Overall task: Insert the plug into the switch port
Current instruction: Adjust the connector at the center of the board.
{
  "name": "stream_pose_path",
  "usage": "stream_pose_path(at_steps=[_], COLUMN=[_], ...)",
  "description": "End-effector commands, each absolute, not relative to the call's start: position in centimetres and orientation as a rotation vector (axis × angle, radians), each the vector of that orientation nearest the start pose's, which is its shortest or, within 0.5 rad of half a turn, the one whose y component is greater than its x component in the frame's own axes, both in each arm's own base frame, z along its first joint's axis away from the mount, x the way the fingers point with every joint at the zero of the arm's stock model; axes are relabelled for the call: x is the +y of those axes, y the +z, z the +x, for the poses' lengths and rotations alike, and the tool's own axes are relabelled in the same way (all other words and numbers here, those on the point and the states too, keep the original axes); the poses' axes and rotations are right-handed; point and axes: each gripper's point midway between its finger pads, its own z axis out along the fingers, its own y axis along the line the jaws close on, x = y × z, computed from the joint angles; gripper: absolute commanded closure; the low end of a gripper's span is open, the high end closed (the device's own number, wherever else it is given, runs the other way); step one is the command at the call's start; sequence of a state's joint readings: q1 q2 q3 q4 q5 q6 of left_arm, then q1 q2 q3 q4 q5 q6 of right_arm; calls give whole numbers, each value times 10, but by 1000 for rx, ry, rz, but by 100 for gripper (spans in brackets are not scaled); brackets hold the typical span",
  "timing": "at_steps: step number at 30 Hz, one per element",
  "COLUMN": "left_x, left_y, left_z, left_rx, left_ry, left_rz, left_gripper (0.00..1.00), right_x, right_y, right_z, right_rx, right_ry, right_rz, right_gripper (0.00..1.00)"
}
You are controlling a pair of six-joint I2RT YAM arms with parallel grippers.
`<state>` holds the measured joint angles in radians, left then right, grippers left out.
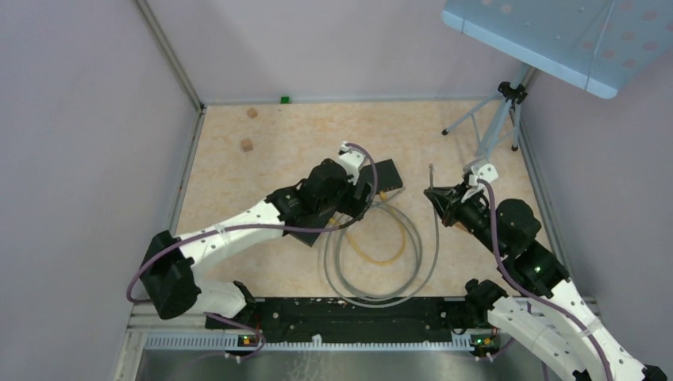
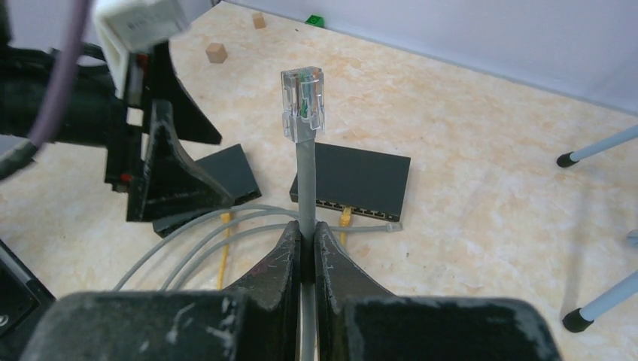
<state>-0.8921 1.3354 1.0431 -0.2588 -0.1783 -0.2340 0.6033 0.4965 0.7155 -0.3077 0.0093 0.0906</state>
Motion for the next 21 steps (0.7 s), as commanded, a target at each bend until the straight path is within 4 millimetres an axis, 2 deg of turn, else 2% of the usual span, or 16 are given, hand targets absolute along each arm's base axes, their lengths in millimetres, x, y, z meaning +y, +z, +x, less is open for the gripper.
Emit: stream_pose_path(at_steps=[1, 6, 12, 16, 21], left_x=[-322, -326, -315, -311, -313], left_y=[163, 130, 95, 80, 65], left_z=[260, 263, 285, 297, 306], left_rx=[2052, 2072, 2109, 2101, 2107], left_ry=[-557, -503, -277, -178, -137], left_rz=[824, 951, 1056, 1093, 1102], left_gripper=[1, 1, 1, 1, 1], right_x=[145, 152, 158, 160, 161], right_y=[309, 305, 299, 298, 297], right_z=[210, 206, 206, 206, 206], right_rx=[1567, 1570, 1580, 1580, 1582], right_ry=[512, 544, 564, 570, 575], right_rz=[-417, -461, -483, -493, -500], right_gripper=[100, 100, 100, 100, 100])
